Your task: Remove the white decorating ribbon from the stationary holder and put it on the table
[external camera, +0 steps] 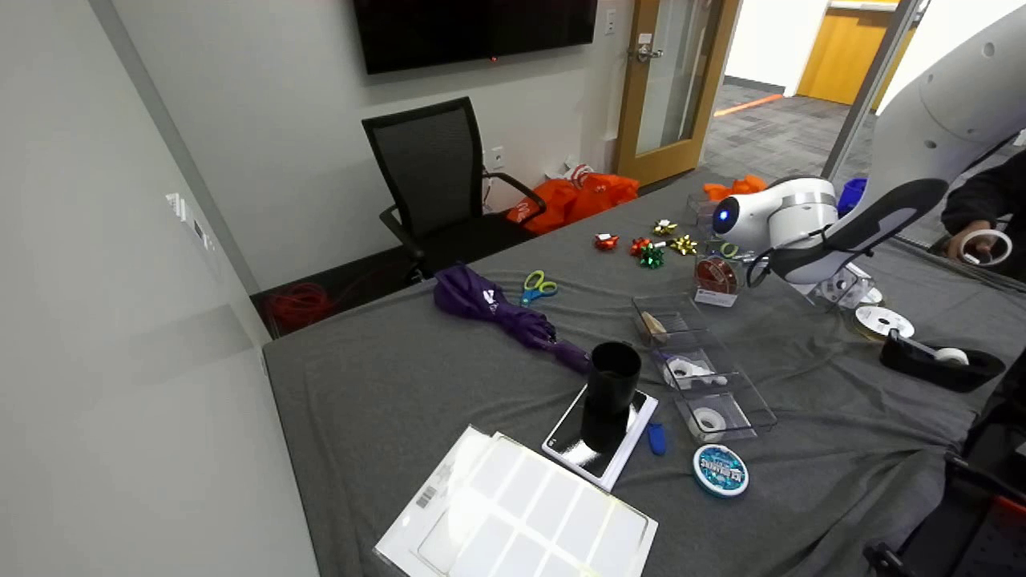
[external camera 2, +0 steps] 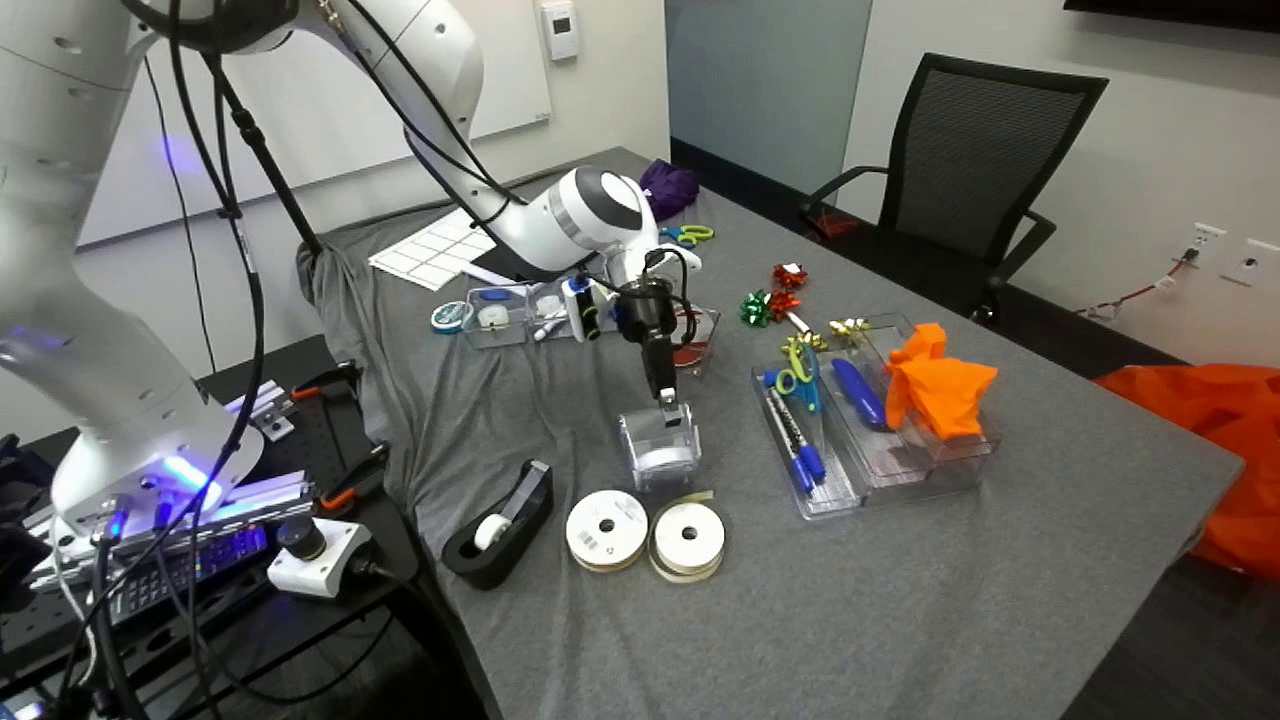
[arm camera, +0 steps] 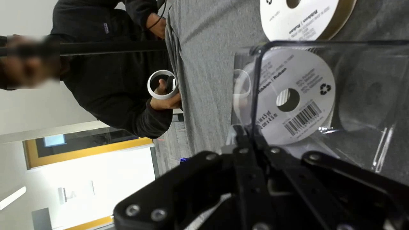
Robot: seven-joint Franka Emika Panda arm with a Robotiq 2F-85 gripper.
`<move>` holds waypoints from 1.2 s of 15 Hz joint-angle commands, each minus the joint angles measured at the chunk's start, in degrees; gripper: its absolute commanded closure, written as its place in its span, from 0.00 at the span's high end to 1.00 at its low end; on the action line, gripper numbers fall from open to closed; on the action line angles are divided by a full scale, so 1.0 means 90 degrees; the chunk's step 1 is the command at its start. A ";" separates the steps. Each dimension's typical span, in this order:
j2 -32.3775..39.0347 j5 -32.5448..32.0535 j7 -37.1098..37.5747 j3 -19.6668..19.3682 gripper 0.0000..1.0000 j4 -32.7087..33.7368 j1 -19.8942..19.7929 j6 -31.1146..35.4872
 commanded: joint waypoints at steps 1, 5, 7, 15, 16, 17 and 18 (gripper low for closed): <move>0.0245 0.0180 -0.0062 0.0148 0.01 0.0427 -0.0148 -0.0353; 0.0492 0.0395 -0.0123 0.0127 0.01 0.0709 -0.0134 -0.0763; 0.0643 0.0526 -0.0173 0.0126 0.01 0.0883 -0.0138 -0.1025; 0.0991 0.0777 -0.0214 0.0107 0.43 0.1375 -0.0157 -0.1394; 0.0957 0.0762 -0.0228 0.0107 0.51 0.1355 -0.0161 -0.1354; 0.0889 0.0706 -0.0234 0.0107 0.58 0.1283 -0.0166 -0.1251; 0.0825 0.0678 -0.0239 0.0107 0.66 0.1203 -0.0158 -0.1214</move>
